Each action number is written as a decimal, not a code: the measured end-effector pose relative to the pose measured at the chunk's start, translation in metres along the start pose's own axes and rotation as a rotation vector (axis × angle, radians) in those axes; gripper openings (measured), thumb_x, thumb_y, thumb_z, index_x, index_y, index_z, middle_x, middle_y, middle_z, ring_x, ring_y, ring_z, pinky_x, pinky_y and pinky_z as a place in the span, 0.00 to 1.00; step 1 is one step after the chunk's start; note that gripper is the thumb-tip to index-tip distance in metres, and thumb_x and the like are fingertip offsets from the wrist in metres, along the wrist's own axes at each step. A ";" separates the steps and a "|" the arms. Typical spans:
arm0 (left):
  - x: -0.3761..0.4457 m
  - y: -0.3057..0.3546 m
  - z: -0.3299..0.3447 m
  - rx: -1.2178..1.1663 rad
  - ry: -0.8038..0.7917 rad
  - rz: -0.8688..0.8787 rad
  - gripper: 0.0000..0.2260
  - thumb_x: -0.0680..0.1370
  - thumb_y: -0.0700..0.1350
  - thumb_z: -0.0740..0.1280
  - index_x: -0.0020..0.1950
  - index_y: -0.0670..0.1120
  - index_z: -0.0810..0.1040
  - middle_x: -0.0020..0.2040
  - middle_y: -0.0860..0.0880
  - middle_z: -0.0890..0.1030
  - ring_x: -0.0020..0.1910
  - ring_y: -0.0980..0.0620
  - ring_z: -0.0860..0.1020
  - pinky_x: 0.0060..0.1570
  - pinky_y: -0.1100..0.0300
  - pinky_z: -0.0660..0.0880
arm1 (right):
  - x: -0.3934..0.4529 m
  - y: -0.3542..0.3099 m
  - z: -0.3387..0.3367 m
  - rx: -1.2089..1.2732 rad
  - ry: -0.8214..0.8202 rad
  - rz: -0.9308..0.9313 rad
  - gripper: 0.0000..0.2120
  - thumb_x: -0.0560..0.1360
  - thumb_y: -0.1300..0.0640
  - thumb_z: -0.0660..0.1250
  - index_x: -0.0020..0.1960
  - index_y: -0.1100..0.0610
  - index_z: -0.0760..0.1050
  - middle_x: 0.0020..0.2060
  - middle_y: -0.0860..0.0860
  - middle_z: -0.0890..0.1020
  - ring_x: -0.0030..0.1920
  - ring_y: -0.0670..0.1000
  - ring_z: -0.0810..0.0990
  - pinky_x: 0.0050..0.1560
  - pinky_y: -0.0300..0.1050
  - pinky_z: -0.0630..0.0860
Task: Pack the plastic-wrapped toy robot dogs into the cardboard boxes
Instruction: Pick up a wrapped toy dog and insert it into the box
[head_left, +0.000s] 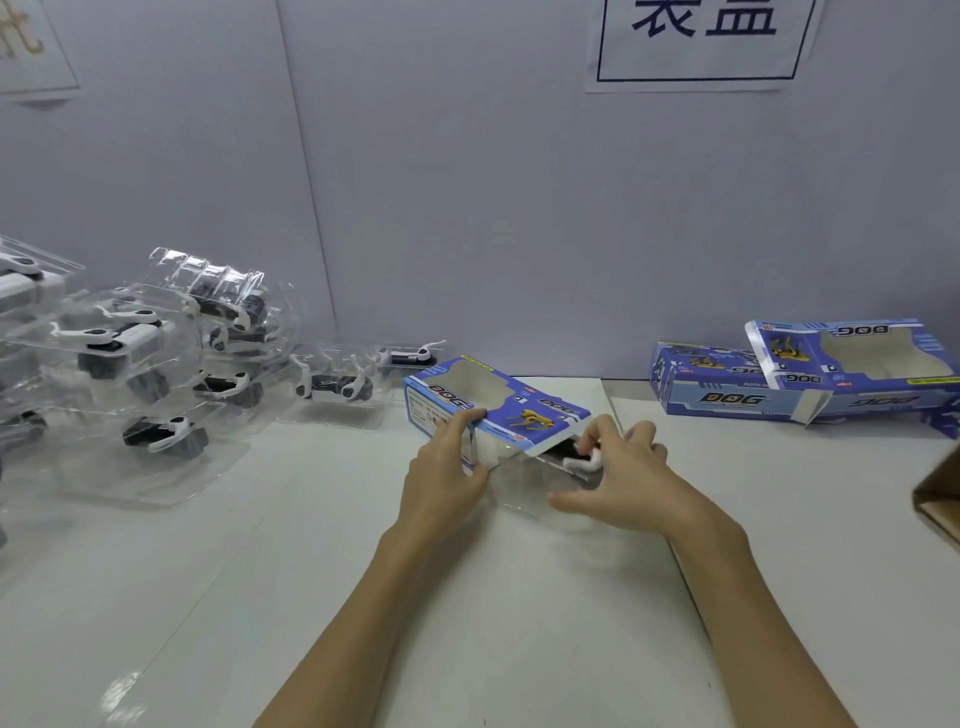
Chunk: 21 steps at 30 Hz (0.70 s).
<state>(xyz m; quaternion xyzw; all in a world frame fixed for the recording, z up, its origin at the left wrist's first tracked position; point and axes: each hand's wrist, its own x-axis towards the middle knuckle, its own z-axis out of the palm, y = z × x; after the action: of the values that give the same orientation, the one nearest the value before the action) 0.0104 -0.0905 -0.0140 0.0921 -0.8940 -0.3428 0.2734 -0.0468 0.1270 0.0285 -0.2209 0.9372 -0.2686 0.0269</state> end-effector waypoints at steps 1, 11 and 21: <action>-0.001 0.000 0.001 0.011 -0.007 0.003 0.28 0.77 0.41 0.71 0.73 0.61 0.70 0.62 0.55 0.81 0.56 0.52 0.79 0.45 0.61 0.69 | -0.001 -0.001 0.001 -0.039 -0.044 0.023 0.31 0.66 0.39 0.78 0.58 0.46 0.62 0.55 0.50 0.59 0.57 0.55 0.65 0.40 0.42 0.65; 0.002 -0.001 0.009 0.122 -0.019 0.050 0.32 0.80 0.37 0.64 0.81 0.60 0.66 0.40 0.43 0.82 0.43 0.41 0.78 0.49 0.47 0.77 | -0.004 -0.030 0.022 0.037 0.204 0.218 0.33 0.69 0.45 0.76 0.63 0.58 0.62 0.60 0.58 0.57 0.58 0.64 0.67 0.56 0.51 0.72; 0.003 -0.016 0.002 -0.034 -0.048 0.083 0.26 0.80 0.34 0.63 0.77 0.52 0.69 0.46 0.45 0.79 0.50 0.47 0.74 0.45 0.65 0.68 | 0.005 -0.019 0.025 0.173 0.053 0.065 0.42 0.64 0.30 0.77 0.66 0.47 0.60 0.59 0.48 0.55 0.62 0.55 0.63 0.60 0.47 0.67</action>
<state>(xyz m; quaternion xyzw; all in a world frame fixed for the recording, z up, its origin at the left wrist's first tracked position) 0.0060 -0.1022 -0.0243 0.0419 -0.8975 -0.3482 0.2673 -0.0399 0.0984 0.0175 -0.1799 0.9175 -0.3534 0.0299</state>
